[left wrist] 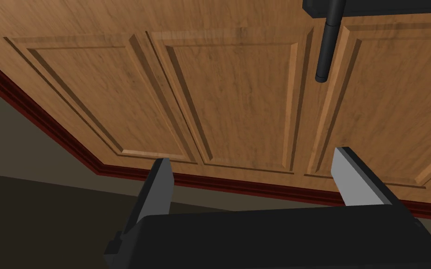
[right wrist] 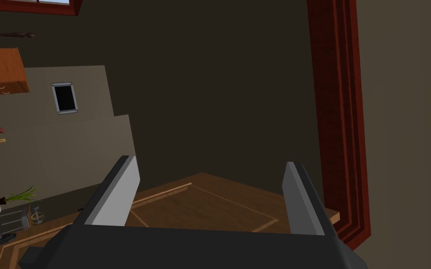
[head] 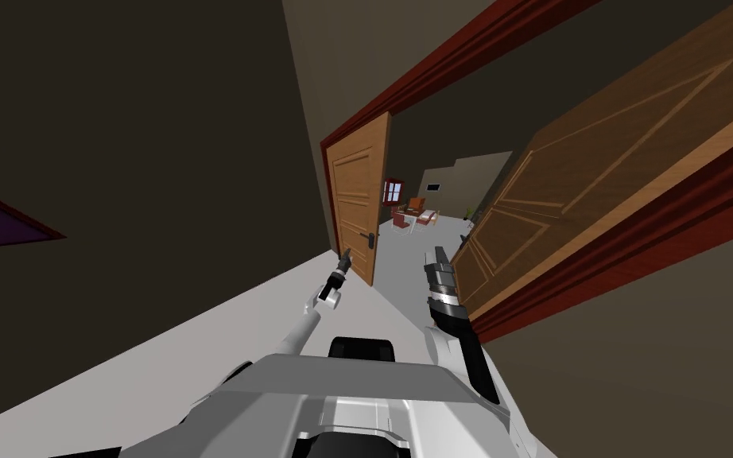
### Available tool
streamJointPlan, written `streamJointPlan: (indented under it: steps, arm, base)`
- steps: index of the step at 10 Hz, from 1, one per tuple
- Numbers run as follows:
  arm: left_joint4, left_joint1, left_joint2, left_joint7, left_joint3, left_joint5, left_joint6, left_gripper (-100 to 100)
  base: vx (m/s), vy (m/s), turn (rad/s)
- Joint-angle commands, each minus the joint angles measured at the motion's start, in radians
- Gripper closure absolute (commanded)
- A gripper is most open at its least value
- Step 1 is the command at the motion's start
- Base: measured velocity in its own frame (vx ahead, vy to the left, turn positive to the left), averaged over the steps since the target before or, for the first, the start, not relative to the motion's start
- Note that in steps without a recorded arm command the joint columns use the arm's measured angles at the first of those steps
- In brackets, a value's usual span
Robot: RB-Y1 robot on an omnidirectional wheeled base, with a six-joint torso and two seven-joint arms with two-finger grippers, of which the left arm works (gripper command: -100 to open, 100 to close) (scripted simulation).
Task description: Push the door open
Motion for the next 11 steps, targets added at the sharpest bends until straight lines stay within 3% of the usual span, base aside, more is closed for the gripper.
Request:
streamJointPlan:
  steps: [1, 11]
  arm:
    - [0.031, -0.019, -0.002, 0.002, -0.008, 0.001, 0.000, -100]
    - [0.241, -0.149, -0.026, 0.013, -0.061, 0.004, -0.002, -100]
  base:
    - [0.078, 0.084, -0.073]
    - [0.091, 0.090, -0.078]
